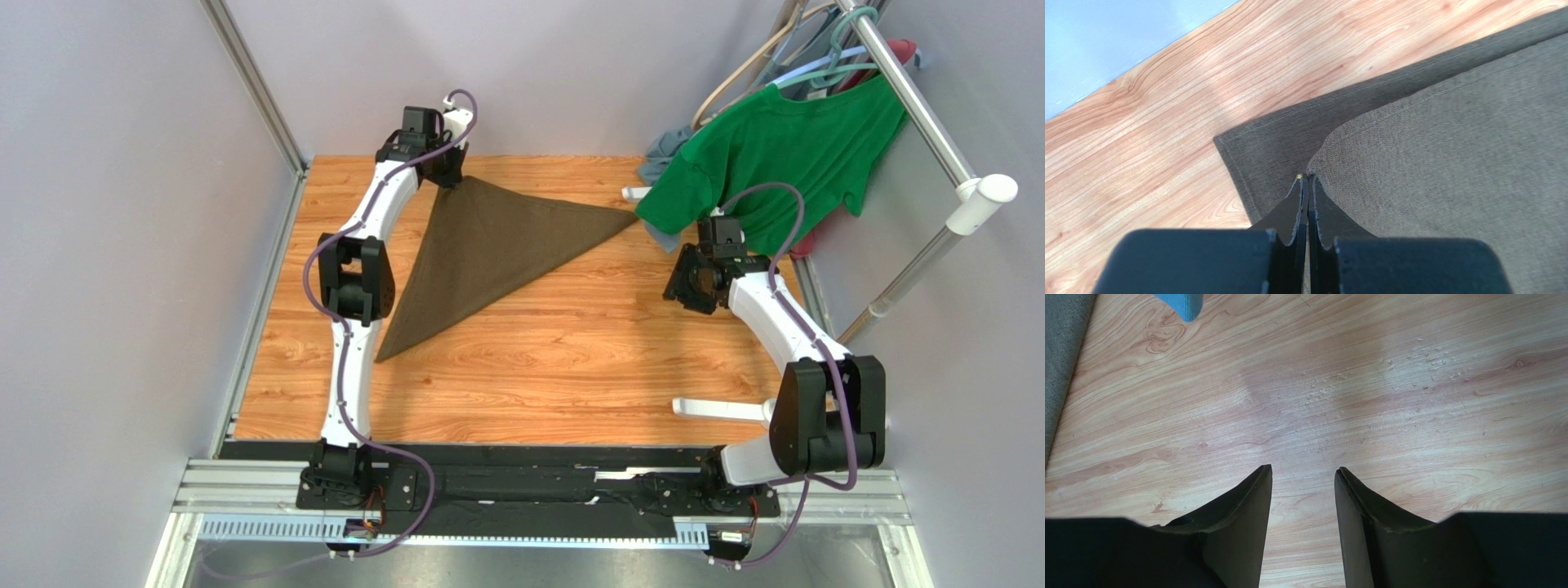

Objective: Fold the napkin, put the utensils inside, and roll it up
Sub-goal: Fold the napkin

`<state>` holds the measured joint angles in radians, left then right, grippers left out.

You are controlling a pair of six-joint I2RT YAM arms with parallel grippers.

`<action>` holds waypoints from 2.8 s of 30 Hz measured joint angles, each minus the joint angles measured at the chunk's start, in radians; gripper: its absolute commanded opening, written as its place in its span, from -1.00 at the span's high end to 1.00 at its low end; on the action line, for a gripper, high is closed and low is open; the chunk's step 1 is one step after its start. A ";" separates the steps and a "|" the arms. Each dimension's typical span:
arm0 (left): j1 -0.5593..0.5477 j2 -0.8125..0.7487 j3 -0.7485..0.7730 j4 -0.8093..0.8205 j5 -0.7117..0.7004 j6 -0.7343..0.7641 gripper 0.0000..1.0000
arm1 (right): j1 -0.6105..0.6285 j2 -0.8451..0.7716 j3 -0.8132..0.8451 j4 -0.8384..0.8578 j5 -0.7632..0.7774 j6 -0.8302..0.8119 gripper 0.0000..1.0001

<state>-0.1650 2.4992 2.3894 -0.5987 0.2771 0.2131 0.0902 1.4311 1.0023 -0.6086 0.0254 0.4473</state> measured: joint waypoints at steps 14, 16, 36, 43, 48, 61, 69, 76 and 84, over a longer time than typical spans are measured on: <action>0.004 0.029 0.006 0.002 -0.024 0.056 1.00 | 0.000 0.034 0.010 0.002 0.000 0.001 0.09; 0.004 0.029 0.009 0.001 -0.024 0.064 1.00 | 0.000 0.039 0.013 0.003 0.000 0.001 0.10; 0.004 0.067 0.045 0.018 -0.070 0.089 0.12 | 0.008 0.079 0.027 0.006 0.000 0.002 0.06; 0.005 0.069 0.045 0.063 -0.156 0.075 -0.96 | 0.021 0.080 0.027 0.026 -0.008 0.016 0.00; 0.008 0.025 -0.008 0.100 -0.164 0.040 -0.98 | 0.050 0.062 0.004 0.084 -0.053 0.048 -0.01; 0.009 -0.537 -0.349 0.117 -0.075 -0.272 -0.98 | 0.296 0.061 -0.090 0.391 -0.134 0.253 0.08; 0.010 -0.829 -0.411 -0.015 -0.035 -0.365 -0.97 | 0.407 0.303 -0.060 0.662 -0.185 0.457 0.10; 0.010 -1.054 -0.748 -0.080 -0.058 -0.339 -0.98 | 0.441 0.460 -0.012 0.809 -0.187 0.602 0.14; 0.010 -1.151 -0.948 -0.058 -0.104 -0.330 -0.98 | 0.444 0.573 0.067 0.875 -0.171 0.700 0.14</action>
<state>-0.1551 1.3479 1.4418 -0.6567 0.1734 -0.1165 0.5346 2.0041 1.0691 0.2665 -0.1452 1.1473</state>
